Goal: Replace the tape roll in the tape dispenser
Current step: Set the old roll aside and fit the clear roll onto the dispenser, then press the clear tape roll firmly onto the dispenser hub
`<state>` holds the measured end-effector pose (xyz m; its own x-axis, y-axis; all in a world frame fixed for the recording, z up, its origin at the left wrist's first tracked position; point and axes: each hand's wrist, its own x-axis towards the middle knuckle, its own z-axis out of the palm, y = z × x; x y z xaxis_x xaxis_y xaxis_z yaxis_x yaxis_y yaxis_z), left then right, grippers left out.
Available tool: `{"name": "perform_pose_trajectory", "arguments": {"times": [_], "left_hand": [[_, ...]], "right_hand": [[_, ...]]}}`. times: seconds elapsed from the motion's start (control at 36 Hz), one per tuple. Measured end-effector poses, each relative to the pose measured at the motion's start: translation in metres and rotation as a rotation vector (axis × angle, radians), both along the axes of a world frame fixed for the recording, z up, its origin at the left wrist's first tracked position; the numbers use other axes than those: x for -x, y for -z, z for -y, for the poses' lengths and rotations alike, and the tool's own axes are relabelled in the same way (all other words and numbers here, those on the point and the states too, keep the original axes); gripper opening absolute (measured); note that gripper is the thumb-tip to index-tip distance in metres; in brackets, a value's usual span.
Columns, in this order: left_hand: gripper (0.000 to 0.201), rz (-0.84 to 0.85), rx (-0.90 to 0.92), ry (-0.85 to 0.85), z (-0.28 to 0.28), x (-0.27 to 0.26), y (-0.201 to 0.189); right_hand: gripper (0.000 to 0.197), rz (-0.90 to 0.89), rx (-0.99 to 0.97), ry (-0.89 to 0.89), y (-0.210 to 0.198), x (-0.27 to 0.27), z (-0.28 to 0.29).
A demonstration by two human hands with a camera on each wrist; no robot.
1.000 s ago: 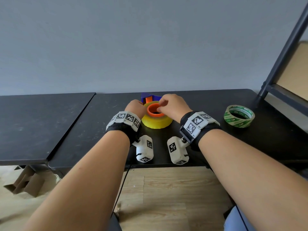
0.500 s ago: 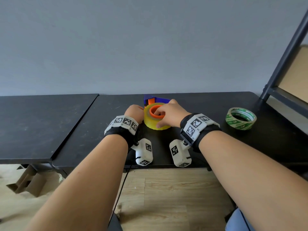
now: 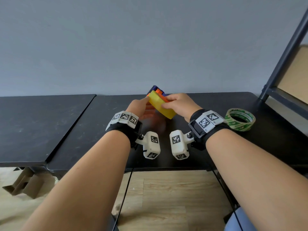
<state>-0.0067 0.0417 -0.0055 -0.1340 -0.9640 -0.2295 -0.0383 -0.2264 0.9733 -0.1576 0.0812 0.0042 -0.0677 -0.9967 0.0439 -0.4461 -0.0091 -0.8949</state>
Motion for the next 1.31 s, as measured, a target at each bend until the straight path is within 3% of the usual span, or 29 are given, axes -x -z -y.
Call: {"name": "perform_pose_trajectory", "arguments": {"times": [0.11,0.25,0.42,0.56,0.78,0.89,1.11,1.19,1.31], "left_hand": [[0.041,-0.108,0.043,-0.007,0.008,0.007,-0.002],[0.03,-0.216,0.099,-0.02,0.011,0.013,-0.005],[0.033,-0.216,0.167,-0.058,0.021,0.023,-0.004],[0.032,-0.179,0.224,-0.048,0.029,0.029,-0.003],[0.036,-0.195,0.231,0.016,0.042,0.037,0.006],[0.04,-0.187,0.235,0.056,0.049,0.043,0.011],[0.044,-0.264,0.185,0.108,0.07,0.047,0.018],[0.039,-0.292,0.161,0.137,0.076,0.046,0.021],[0.014,-0.313,0.147,0.178,0.082,0.047,0.024]], "right_hand": [[0.039,0.07,0.005,0.033,0.001,0.006,0.003],[0.051,0.116,-0.011,0.078,0.004,0.007,0.008],[0.033,0.23,-0.023,0.115,-0.002,0.009,0.016],[0.055,0.289,-0.041,0.17,-0.004,0.011,0.029],[0.059,0.311,-0.027,0.191,0.005,0.019,0.053],[0.075,0.335,-0.049,0.214,0.012,0.026,0.067],[0.018,0.405,-0.048,0.171,0.005,0.028,0.071],[0.018,0.453,-0.039,0.156,0.008,0.029,0.076],[0.022,0.493,-0.042,0.148,0.01,0.027,0.08]]}}
